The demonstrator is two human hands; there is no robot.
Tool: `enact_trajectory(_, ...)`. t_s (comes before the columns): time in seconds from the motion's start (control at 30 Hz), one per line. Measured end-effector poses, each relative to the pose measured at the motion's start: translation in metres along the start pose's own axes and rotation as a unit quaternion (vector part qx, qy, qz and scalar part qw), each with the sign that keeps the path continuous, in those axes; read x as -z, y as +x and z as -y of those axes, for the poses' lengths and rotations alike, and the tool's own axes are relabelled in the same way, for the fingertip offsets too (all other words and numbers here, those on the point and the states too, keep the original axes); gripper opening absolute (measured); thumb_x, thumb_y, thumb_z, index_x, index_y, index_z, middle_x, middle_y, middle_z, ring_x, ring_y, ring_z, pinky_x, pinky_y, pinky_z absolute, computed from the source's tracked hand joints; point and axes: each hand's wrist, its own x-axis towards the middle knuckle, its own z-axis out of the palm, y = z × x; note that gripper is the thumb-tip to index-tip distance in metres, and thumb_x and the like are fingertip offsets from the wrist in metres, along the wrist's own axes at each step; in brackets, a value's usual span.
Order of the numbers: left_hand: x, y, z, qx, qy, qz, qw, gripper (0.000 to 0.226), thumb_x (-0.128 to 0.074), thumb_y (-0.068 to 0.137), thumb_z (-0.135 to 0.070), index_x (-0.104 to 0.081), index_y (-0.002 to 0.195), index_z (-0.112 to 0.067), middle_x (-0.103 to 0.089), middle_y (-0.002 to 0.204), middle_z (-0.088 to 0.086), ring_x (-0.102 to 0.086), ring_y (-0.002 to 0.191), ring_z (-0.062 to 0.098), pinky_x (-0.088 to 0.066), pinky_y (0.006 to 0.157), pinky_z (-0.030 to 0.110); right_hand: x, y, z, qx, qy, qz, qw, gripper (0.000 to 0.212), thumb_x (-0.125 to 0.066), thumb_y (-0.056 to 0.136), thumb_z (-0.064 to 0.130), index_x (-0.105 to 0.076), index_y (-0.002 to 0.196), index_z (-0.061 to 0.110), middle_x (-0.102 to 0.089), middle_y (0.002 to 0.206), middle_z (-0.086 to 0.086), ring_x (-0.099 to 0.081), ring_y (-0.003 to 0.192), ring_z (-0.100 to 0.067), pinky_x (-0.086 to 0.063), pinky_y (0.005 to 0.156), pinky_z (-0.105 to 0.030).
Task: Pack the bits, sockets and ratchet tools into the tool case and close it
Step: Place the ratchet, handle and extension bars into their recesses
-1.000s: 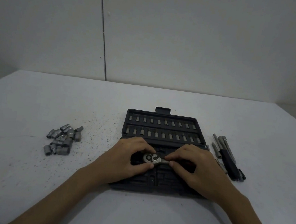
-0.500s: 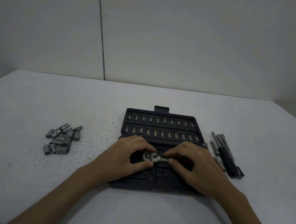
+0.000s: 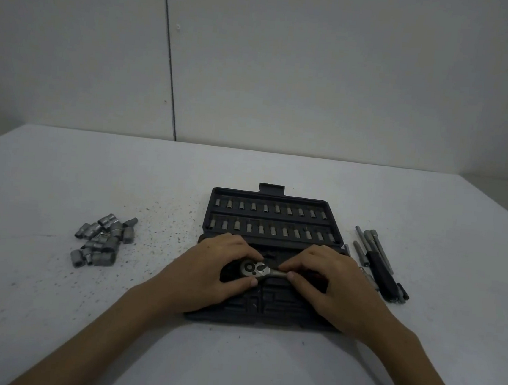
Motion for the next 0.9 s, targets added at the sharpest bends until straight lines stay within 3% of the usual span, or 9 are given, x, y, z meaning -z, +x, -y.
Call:
enact_trajectory(0.27,-0.006,0.007,-0.015,-0.008,0.023,-0.007,1.000,0.044,-0.039,0.085,-0.055,-0.060,0.113,-0.028,-0.056,0.106,-0.021,-0.047,0.102,-0.004,-0.044,0.086,0.020,0.006,-0.012,0.001,-0.024,-0.005,-0.007,1.000,0.021,-0.057,0.090,0.030,-0.067,0.109,0.031,-0.061,0.103,0.021,-0.052,0.100,0.004,-0.047,0.087,-0.024)
enact_trajectory(0.43,-0.021,0.020,-0.040,-0.032,-0.001,-0.027,0.999,0.028,-0.050,0.089,-0.040,-0.061,0.110,-0.024,-0.058,0.107,-0.016,-0.047,0.102,-0.001,-0.042,0.088,0.020,0.015,-0.026,-0.003,-0.057,-0.029,-0.022,0.998,0.024,-0.057,0.090,0.031,-0.064,0.112,0.034,-0.062,0.105,0.022,-0.053,0.101,0.003,-0.047,0.087,-0.026)
enact_trajectory(0.9,-0.069,0.084,-0.089,-0.043,0.018,-0.009,0.999,0.028,-0.053,0.091,-0.026,-0.059,0.113,-0.010,-0.059,0.112,0.005,-0.049,0.105,0.020,-0.041,0.091,0.034,0.039,-0.036,-0.031,-0.218,-0.119,-0.106,0.963,0.021,-0.059,0.089,0.020,-0.067,0.108,0.023,-0.067,0.099,0.003,-0.058,0.087,-0.014,-0.045,0.073,-0.026)
